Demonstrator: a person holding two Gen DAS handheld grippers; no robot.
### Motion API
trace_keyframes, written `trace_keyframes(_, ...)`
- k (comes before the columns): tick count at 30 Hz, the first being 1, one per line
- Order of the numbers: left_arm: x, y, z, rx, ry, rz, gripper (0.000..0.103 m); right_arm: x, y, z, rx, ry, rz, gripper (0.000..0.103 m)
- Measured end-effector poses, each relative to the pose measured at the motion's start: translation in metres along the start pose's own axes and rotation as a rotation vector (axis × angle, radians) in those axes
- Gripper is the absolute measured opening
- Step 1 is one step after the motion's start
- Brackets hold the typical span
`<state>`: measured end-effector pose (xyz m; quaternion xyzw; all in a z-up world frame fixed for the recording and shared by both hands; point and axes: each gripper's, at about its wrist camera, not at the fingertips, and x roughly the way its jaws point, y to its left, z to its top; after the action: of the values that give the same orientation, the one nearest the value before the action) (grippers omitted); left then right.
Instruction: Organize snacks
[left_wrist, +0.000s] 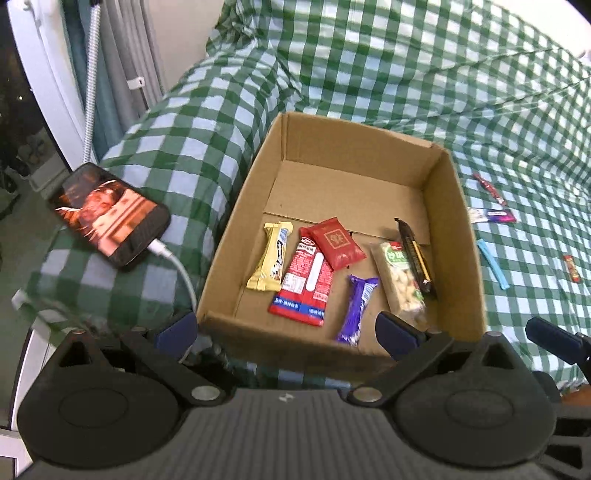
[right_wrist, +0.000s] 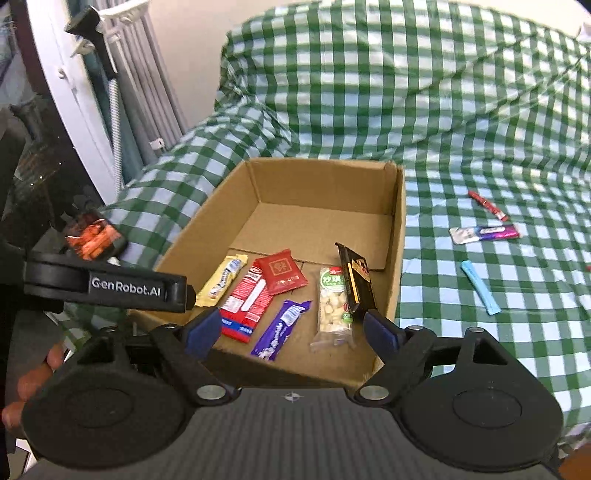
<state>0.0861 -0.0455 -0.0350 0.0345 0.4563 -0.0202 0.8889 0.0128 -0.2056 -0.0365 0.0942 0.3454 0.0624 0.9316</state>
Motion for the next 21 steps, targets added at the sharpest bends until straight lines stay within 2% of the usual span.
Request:
trace_keyframes(9, -0.054, 0.003, -0.043, -0.001, -0.105, 0.027, 0.103, -0.058, 0.017, -0.03, -0.047, -0.082, -0.022, 0.089)
trace_keyframes(21, -0.099, 0.002, -0.071, 0.004, -0.202, 0.025, 0.103, -0.106, 0.03, -0.049, -0.091, -0.181, -0.033, 0.092)
